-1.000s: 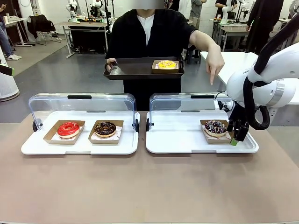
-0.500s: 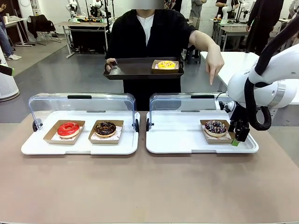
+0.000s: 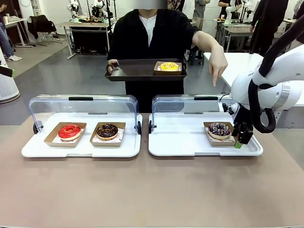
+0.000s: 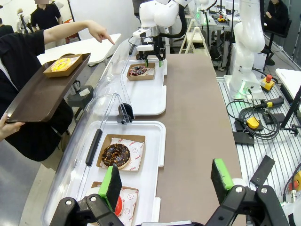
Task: Provide the desired donut to the person.
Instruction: Pick up and lift the Paper togo box containing the Donut pointed at by the person.
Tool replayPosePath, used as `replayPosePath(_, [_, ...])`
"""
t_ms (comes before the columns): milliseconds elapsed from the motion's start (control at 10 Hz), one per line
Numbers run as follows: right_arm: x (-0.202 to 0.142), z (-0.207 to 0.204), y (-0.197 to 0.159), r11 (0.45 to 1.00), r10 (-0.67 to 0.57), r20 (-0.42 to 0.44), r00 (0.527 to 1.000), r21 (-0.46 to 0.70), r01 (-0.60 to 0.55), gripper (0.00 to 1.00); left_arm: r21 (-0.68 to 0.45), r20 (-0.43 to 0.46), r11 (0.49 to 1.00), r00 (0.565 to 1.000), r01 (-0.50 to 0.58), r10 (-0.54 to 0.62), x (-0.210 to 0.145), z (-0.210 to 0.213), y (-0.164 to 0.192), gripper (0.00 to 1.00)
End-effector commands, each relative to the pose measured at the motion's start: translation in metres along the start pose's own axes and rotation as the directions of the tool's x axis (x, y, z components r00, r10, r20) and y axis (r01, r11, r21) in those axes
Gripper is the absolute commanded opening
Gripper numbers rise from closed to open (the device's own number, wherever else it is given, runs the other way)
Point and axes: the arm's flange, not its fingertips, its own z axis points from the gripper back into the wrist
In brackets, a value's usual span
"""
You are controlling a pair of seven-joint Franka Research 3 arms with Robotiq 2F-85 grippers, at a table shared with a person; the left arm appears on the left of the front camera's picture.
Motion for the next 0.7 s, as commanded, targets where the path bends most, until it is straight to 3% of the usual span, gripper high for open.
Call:
replayPosePath(0, [-0.0005, -0.0059, 0.0022, 1.000, -0.010, -0.024, 1.000, -0.002, 0.010, 0.62, -0.002, 0.015, 1.000, 1.000, 0.004, -0.004, 0.0025, -0.0002, -0.0006, 1.00])
replayPosePath(100, [-0.0005, -0.0063, 0.0019, 1.000, -0.010, -0.025, 1.000, 0.001, 0.010, 0.44, -0.002, 0.015, 1.000, 1.000, 0.004, -0.004, 0.0025, -0.0002, -0.0006, 1.00])
replayPosePath(200, [-0.0007, -0.0069, 0.0017, 1.000, -0.010, -0.025, 1.000, 0.005, 0.010, 0.43, -0.002, 0.015, 1.000, 1.000, 0.004, -0.004, 0.0025, -0.0002, -0.0006, 1.00])
replayPosePath(300, [-0.0008, -0.0074, 0.0020, 1.000, -0.009, -0.025, 1.000, 0.008, 0.009, 0.25, -0.002, 0.015, 1.000, 1.000, 0.004, -0.004, 0.0025, -0.0002, -0.0006, 1.00])
replayPosePath(400, [-0.0008, -0.0077, 0.0019, 1.000, -0.008, -0.023, 1.000, 0.010, 0.008, 0.24, -0.002, 0.015, 1.000, 1.000, 0.004, -0.004, 0.0025, -0.0002, -0.0006, 1.00])
replayPosePath(500, [-0.0007, -0.0075, 0.0019, 1.000, -0.008, -0.022, 1.000, 0.010, 0.008, 0.06, -0.002, 0.015, 1.000, 1.000, 0.004, -0.004, 0.0025, -0.0002, -0.0006, 1.00])
replayPosePath(600, [-0.0007, -0.0076, 0.0020, 1.000, -0.006, -0.021, 1.000, 0.010, 0.006, 0.05, -0.002, 0.015, 1.000, 1.000, 0.004, -0.004, 0.0025, -0.0002, -0.0006, 1.00])
